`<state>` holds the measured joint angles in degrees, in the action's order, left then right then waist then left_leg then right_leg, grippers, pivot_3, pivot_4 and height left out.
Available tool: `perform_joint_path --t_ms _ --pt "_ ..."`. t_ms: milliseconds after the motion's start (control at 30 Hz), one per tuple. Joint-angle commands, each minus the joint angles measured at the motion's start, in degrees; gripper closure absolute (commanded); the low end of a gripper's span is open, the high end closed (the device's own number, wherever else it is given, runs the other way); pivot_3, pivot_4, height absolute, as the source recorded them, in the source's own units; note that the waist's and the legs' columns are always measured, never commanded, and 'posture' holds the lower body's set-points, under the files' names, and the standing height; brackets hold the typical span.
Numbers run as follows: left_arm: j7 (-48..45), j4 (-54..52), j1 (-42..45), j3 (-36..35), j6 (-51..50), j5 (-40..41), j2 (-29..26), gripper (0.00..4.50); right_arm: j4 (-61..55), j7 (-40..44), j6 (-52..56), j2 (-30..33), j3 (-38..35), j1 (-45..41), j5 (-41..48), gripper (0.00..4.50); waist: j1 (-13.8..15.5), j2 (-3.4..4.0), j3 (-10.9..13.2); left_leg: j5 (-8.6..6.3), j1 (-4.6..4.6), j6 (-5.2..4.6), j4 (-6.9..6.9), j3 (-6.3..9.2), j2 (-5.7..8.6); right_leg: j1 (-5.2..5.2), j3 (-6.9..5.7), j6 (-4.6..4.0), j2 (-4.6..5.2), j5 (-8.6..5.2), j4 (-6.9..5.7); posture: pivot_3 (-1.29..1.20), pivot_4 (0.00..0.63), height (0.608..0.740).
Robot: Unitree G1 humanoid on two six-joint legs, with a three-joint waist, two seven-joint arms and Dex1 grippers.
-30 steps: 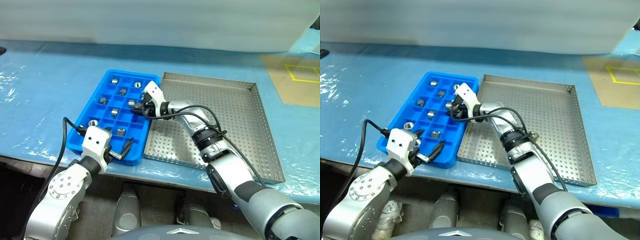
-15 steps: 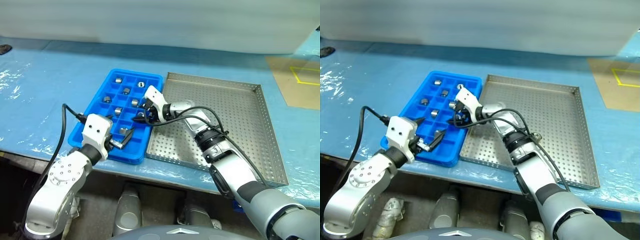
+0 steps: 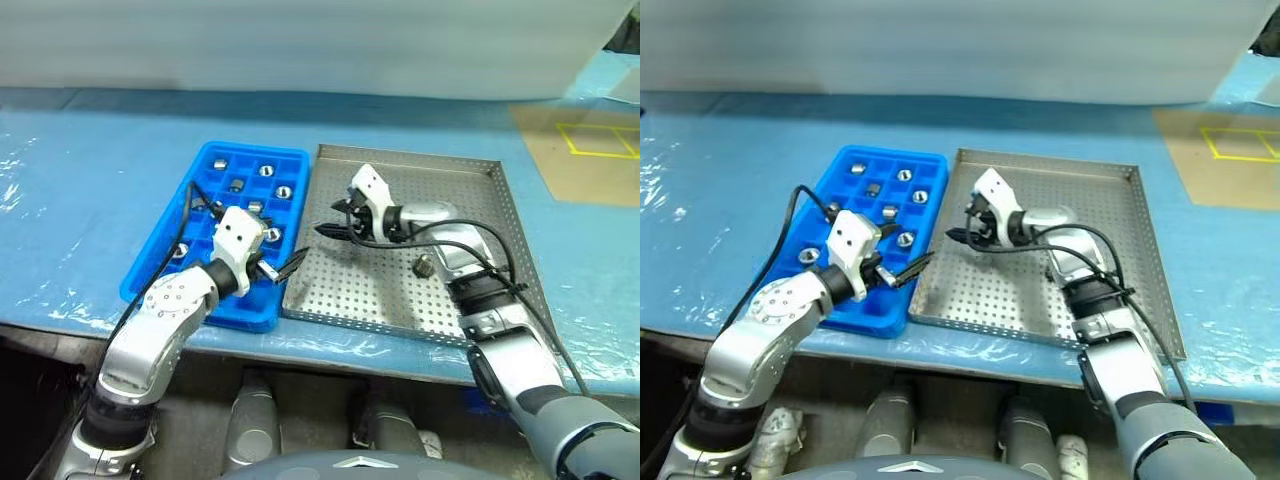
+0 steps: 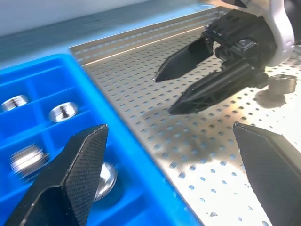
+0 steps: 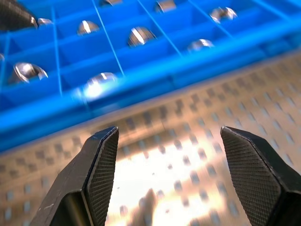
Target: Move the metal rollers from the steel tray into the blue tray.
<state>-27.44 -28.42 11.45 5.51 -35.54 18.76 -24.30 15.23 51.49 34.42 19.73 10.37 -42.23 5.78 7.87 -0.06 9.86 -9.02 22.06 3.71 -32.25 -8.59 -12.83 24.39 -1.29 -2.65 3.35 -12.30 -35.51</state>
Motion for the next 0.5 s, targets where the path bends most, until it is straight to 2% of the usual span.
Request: perform_joint_path --t_ms 33,267,500 --pt "-3.1 3.2 3.8 1.4 3.0 0.1 0.5 0.0 -6.7 -2.5 3.7 2.9 -2.6 2.0 0.8 0.97 -1.1 0.0 0.0 0.0 -0.02 0.01 0.0 -0.02 0.0 0.0 0.02 0.0 0.0 0.0 -0.02 -0.02 0.15 0.74" --pt "-7.4 9.4 8.0 4.2 6.5 -0.4 1.7 0.0 -12.8 -6.8 11.6 9.4 -5.1 7.1 0.7 0.97 -3.9 -0.01 0.0 0.02 -0.09 0.01 0.0 -0.08 0.02 -0.03 0.11 -0.01 -0.02 0.0 -0.03 -0.13 0.15 0.74" --pt "-9.7 12.6 9.3 5.7 8.8 -1.1 3.0 0.0 -18.2 -8.2 17.2 14.0 -6.3 13.2 1.9 0.97 -5.1 0.0 0.0 0.0 -0.18 -0.02 -0.01 -0.14 0.02 -0.09 0.17 -0.02 -0.03 0.0 -0.01 -0.18 0.15 0.74"
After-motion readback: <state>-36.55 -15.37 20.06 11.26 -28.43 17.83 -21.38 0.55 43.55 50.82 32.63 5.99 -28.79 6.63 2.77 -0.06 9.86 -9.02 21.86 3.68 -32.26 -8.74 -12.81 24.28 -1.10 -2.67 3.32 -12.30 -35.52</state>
